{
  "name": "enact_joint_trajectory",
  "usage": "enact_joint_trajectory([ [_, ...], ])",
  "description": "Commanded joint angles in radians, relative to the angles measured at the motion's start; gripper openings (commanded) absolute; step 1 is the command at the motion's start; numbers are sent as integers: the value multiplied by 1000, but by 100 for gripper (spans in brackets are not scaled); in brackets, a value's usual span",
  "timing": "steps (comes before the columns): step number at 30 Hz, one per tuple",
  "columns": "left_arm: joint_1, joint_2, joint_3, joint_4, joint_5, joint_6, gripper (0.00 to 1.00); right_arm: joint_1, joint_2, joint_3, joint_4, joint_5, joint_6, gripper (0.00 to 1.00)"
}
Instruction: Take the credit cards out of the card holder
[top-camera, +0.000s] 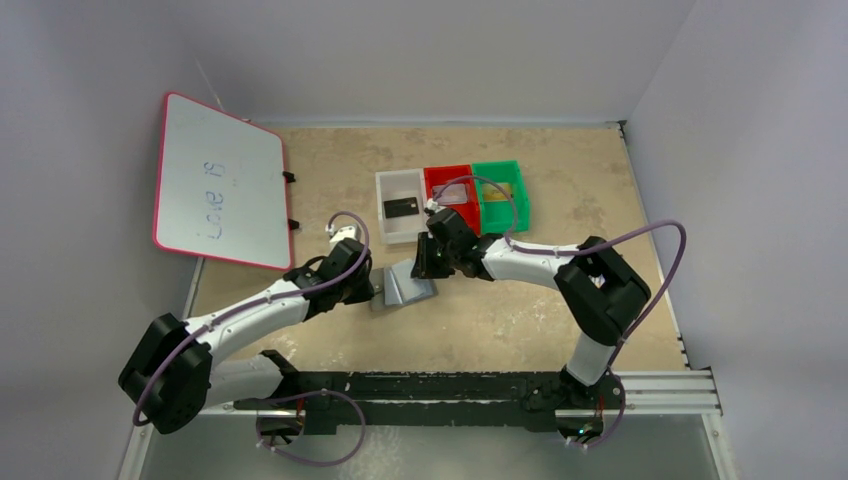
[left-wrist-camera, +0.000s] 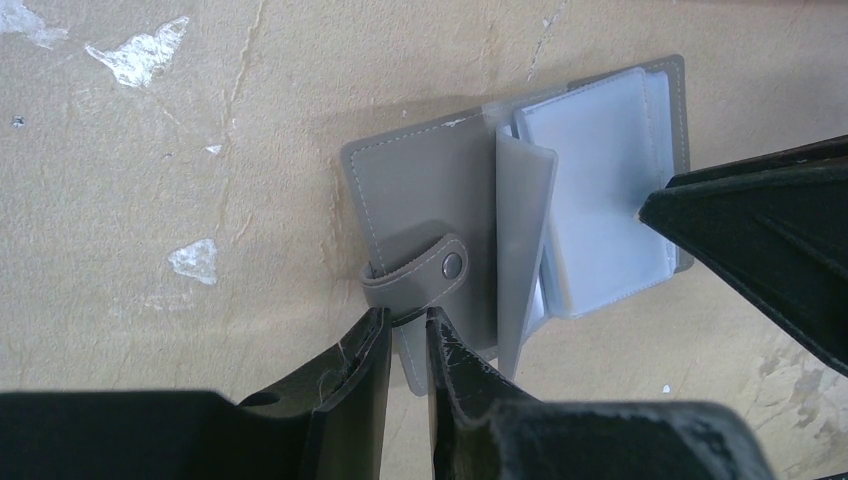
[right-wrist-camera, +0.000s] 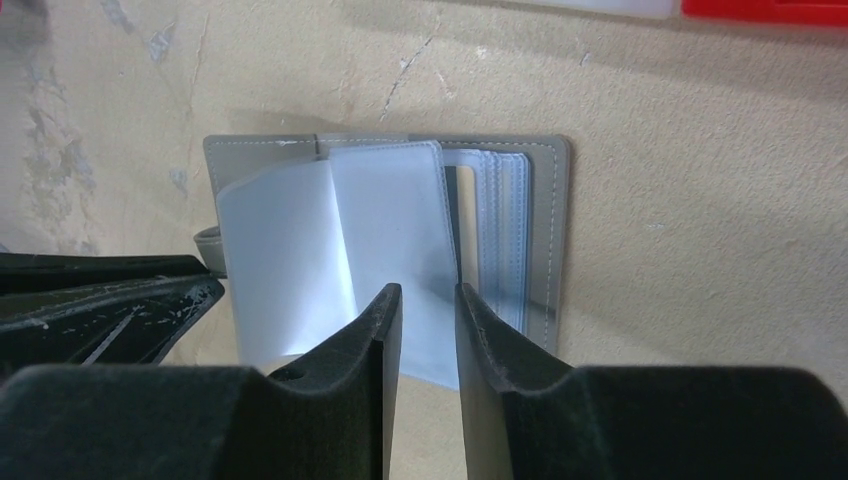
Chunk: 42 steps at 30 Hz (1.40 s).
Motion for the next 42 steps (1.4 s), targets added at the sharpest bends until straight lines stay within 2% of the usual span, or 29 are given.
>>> enact_joint_trajectory([
  [1,3,9,13,49,17,8,19,0,-29,32,29,-53,-17,28],
  [10,4,2,9,49,12,7,19,0,-31,4,179,-230,9,30],
  [21,3,-20,-7,48,-9,-3,19,0,89,10,332,-432,39,35],
  [27,2,-29,-11,36,-22,-8,19,2,134,0,360,-461,48,35],
  [34,3,-57,-12,24,-57,-25,21,3,150,-3,378,-515,38,42],
  [42,2,-46,-19,27,-56,-32,22,2,139,-57,575,-653,109,47],
])
